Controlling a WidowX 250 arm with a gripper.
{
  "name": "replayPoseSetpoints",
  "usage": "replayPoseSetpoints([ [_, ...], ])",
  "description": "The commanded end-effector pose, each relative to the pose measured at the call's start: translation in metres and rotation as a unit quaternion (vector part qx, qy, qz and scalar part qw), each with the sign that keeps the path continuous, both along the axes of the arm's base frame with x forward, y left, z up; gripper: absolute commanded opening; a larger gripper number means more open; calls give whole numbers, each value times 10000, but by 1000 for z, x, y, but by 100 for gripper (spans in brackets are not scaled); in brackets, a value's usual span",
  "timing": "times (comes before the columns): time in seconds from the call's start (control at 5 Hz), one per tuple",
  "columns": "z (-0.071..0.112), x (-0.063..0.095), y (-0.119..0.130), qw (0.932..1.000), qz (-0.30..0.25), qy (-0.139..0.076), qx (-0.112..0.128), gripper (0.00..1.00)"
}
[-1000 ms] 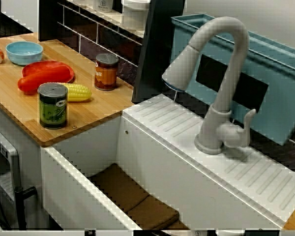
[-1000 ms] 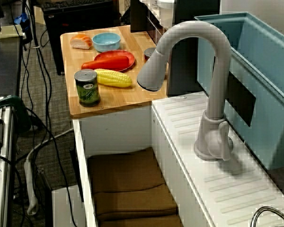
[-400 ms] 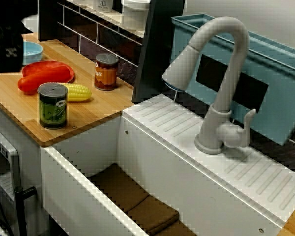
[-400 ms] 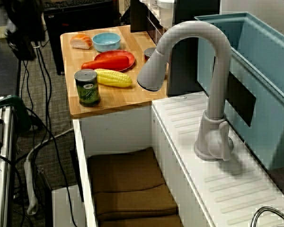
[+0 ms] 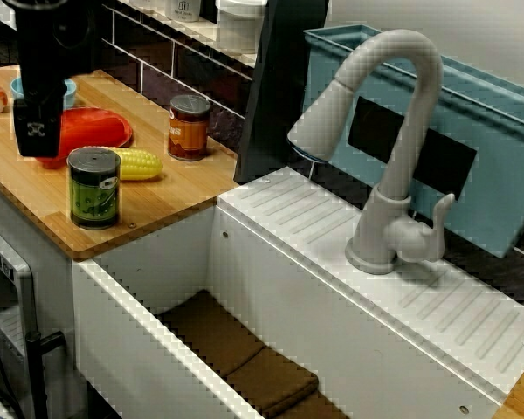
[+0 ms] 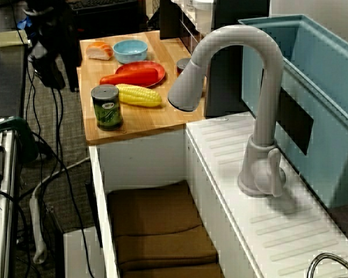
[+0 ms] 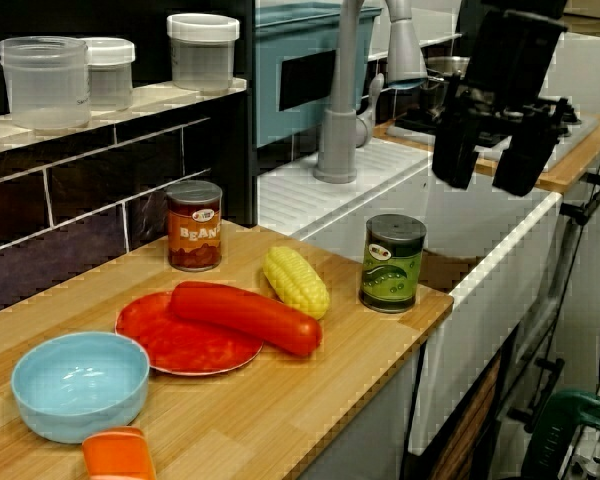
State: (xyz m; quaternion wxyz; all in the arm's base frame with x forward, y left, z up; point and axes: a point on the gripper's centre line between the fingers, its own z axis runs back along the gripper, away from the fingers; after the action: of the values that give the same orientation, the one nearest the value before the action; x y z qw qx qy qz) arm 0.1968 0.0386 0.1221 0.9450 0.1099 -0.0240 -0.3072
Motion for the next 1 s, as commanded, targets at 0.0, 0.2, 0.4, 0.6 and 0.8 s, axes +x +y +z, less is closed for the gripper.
replayPoseSetpoints([
  [0.0, -10, 23, 16, 9995, -157, -135, 246, 100],
  [0.2, -23, 32, 28, 9993, -42, 3, 369, 100],
  [0.4, -30, 39, 35, 9985, -65, 164, 521, 100],
  [0.6, -36, 46, 46, 9976, 19, 264, 637, 100],
  [0.8, -40, 48, 50, 9968, 34, 331, 731, 100],
])
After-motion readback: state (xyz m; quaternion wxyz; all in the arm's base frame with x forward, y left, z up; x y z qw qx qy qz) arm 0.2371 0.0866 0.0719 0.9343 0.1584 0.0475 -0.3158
